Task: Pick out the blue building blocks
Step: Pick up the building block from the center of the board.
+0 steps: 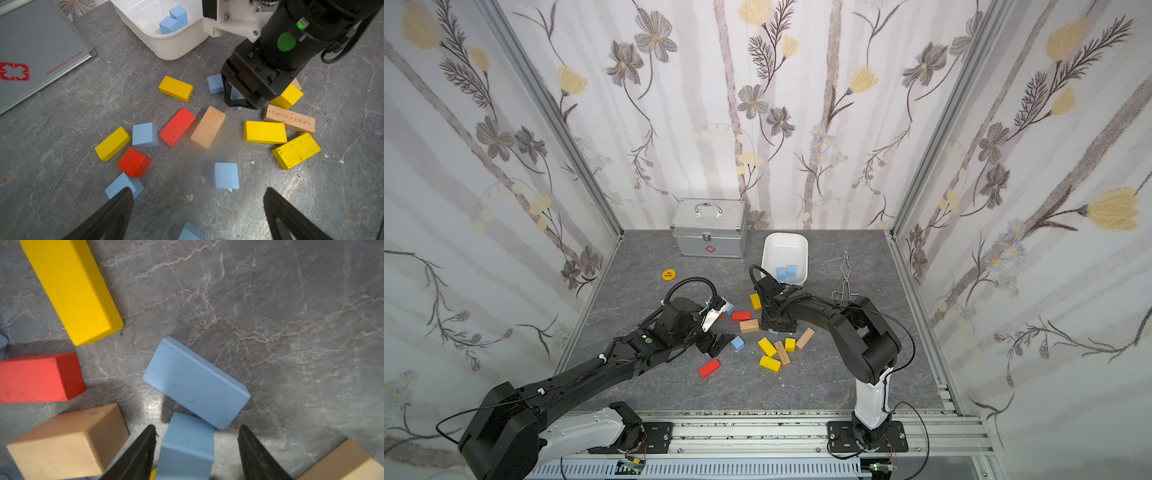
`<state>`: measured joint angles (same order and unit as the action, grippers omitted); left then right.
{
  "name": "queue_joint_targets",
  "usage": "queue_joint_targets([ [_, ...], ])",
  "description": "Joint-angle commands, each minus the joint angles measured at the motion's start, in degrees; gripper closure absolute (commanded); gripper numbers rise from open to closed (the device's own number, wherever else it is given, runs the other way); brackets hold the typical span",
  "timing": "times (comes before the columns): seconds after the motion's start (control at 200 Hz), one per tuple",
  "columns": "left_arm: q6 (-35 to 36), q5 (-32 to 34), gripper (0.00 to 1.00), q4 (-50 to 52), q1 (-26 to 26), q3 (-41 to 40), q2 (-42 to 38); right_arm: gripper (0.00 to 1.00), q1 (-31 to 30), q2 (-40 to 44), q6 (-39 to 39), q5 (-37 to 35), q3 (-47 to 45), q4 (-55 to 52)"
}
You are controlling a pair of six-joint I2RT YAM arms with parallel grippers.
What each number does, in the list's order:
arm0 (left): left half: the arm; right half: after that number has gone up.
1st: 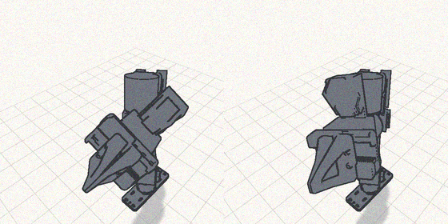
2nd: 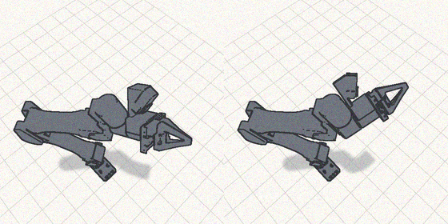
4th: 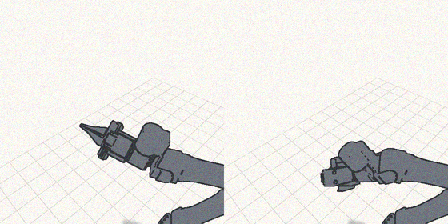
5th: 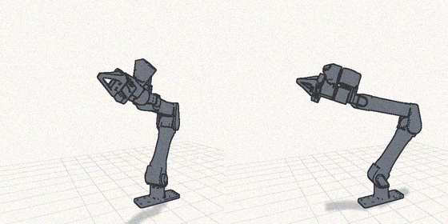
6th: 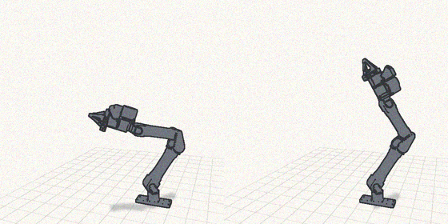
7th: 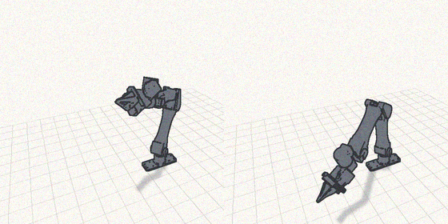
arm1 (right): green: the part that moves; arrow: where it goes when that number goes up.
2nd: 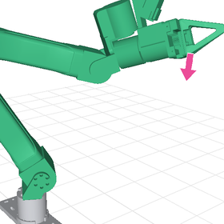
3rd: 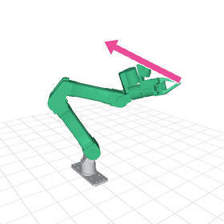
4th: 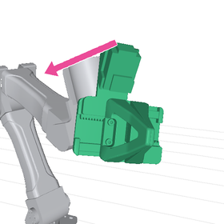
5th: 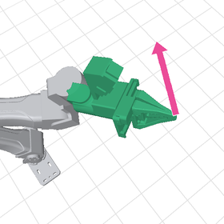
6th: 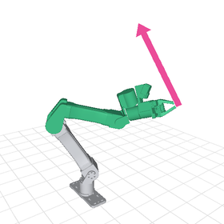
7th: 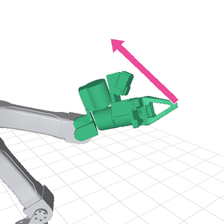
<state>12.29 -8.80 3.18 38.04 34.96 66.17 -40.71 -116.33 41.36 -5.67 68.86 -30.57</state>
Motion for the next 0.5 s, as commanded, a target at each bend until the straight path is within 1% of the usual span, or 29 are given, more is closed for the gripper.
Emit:
queue_joint_targets([
  [0.0, 0.91, -0.35, 0.0, -1.77, -0.07, -0.07, 0.19, 0.38, 0.26, -0.54, 1.45, -0.52, 0.4, 1.65],
  [0.21, 1.01, -0.34, 0.0, -1.8, -0.07, -0.06, 0.45, 0.41, 0.35, -1.09, 1.29, -0.2, 0.66, 1.74],
  [0.495, 1.01, -0.51, 0.0, -1.74, -0.07, 0.0, 0.71, 0.5, 0.34, -1.68, 1.26, 0.22, 1.01, 1.74],
])
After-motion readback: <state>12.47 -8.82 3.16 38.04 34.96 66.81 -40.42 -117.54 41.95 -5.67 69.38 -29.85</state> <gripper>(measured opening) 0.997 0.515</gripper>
